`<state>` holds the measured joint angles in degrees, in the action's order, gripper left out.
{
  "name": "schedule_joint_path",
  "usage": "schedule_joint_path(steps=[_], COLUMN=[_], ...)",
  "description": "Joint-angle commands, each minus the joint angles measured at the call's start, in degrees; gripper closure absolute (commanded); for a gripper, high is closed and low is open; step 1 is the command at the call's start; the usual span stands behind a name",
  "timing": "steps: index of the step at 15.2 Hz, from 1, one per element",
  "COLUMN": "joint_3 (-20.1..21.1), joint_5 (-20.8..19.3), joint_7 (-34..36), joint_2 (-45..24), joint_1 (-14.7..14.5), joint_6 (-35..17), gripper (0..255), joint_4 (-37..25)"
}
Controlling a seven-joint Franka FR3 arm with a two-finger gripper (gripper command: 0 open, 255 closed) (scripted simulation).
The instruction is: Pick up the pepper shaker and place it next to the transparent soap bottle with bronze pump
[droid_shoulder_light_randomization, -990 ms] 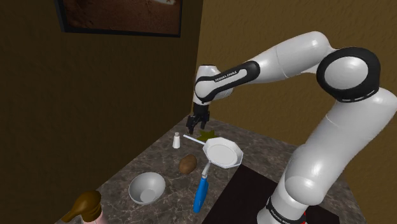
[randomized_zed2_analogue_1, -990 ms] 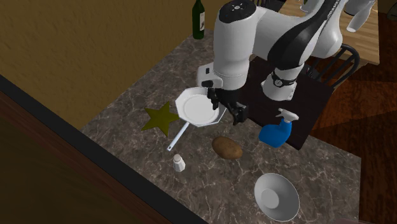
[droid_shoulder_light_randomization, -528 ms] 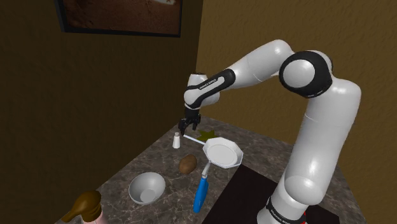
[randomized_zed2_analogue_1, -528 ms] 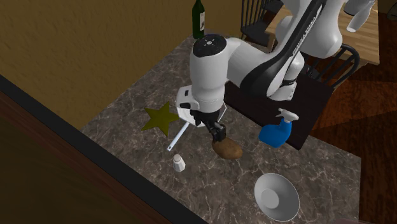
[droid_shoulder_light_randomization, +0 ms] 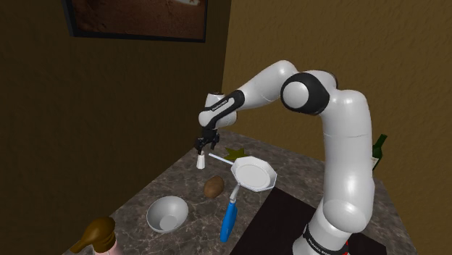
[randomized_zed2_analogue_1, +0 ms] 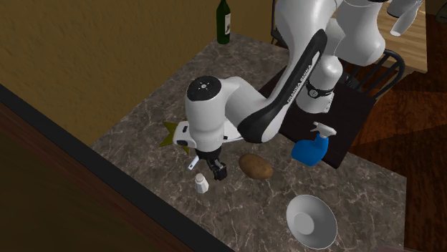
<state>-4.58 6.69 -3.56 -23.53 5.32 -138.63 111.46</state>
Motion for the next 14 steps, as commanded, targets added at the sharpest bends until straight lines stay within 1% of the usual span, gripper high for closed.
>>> schedule_joint_path(steps=[1, 2, 10, 14], joint_3=[-0.1, -0.1, 0.4, 0.4], joint_5=[0.3, 0.4, 1.0, 1.0], joint_7=[0.1, 0.2, -0.2, -0.2], joint_2=[-4.7, -6.9, -11.5, -11.5], joint_1=[0.4, 0.7, 0.9, 0.9], joint_6=[-0.3, -0.5, -4.1, -4.1], gripper=[0, 0, 0, 0], joint_4=[-5.1, -7.4, -8.4, -8.4])
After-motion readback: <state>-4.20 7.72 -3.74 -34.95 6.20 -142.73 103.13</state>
